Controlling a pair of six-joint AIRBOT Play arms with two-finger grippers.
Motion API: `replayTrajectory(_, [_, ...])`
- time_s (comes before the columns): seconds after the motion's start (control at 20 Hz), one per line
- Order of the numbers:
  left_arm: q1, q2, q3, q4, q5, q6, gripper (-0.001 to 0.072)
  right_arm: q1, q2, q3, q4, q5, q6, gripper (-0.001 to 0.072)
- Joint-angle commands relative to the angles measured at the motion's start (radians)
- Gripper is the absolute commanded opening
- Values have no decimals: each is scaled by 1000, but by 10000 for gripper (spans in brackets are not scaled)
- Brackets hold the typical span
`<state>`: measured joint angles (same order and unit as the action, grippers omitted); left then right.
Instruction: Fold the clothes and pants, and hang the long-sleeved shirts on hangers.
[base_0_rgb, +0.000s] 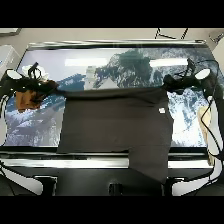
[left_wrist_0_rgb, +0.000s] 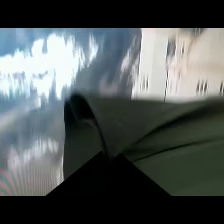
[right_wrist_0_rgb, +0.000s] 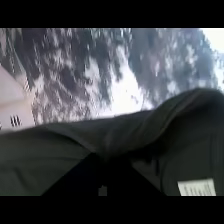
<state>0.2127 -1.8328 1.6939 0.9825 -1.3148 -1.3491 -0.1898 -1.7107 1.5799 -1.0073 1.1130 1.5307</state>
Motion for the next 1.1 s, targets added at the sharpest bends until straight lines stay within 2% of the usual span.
replayTrajectory(0.0, [27,5,-57,36,-329,10,23,16,35,-30,-119,354,50,46])
replayTrajectory(0.25, [29,4,-193,40,-320,32,23,24,31,-138,-262,333,134,46])
replayTrajectory(0.75, [10,-36,-198,39,-252,32,23,25,11,-211,-248,276,186,48])
replayTrajectory(0.8, [6,-36,-197,39,-241,21,62,24,14,-211,-247,272,186,64])
replayTrajectory(0.85, [6,-34,-195,38,-244,18,257,17,21,-204,-236,269,186,167])
replayTrajectory(0.9, [10,-26,-193,40,-263,14,433,1,34,-185,-217,290,180,359])
replayTrajectory(0.95, [23,-12,-188,40,-288,14,451,-23,51,-155,-204,330,145,478])
replayTrajectory(1.05, [70,34,-180,56,-321,13,452,-106,100,-102,-206,431,117,546])
